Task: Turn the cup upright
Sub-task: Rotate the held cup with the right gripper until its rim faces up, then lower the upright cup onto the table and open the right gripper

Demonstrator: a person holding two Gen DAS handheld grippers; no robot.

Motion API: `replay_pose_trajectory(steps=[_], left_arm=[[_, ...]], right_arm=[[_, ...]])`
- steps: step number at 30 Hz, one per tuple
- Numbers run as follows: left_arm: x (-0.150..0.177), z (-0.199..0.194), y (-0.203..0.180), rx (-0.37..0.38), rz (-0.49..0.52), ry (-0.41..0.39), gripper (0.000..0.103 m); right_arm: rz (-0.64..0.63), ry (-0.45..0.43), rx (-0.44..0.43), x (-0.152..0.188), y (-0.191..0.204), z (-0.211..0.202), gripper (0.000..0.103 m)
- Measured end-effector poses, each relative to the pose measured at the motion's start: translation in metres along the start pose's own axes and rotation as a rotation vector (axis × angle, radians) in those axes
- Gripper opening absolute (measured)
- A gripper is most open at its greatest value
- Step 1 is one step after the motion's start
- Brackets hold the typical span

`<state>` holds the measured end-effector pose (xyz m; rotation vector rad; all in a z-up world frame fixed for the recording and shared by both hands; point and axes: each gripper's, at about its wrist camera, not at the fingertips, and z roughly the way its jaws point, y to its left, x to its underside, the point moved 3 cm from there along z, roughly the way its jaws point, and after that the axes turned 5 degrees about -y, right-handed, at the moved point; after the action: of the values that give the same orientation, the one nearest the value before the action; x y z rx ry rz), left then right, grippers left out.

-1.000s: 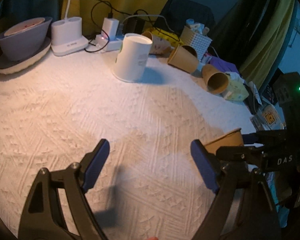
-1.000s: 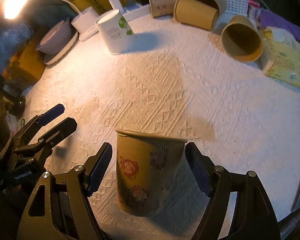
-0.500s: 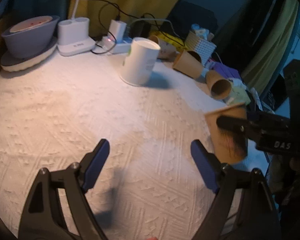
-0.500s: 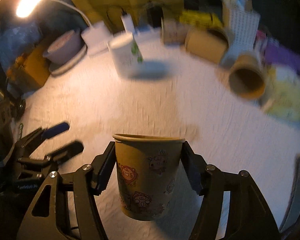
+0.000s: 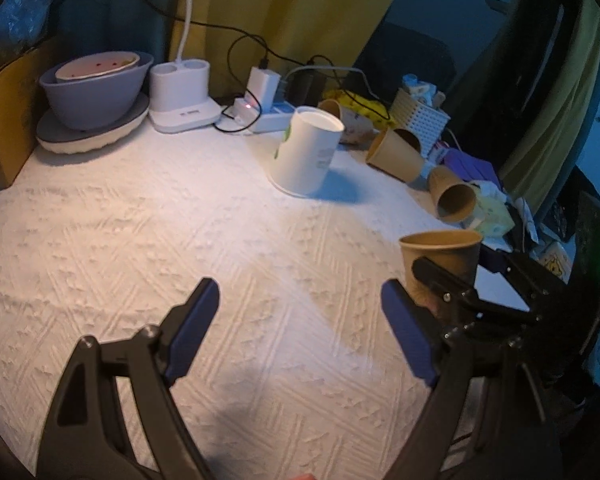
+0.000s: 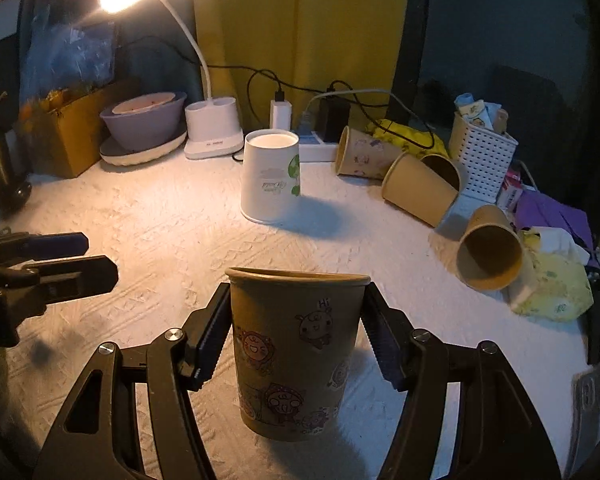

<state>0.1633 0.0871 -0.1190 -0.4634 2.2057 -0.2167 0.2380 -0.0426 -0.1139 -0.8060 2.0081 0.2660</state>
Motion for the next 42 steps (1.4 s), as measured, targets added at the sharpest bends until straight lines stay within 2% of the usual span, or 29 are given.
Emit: replay_pose_trajectory(steps=[20,42], left_arm=[[0.026,-0.016,-0.042,0.036,0.082,-0.005,0.084],[0.043,-0.035,-0.057,0.051,0.117,-0.020,0.084]], right_arm=[[0.057,-0.084,0.054,0.043,-0.006,-0.067,0.067],[0.089,-0.114,0.061,0.058,-0.004,-0.081,0.067]])
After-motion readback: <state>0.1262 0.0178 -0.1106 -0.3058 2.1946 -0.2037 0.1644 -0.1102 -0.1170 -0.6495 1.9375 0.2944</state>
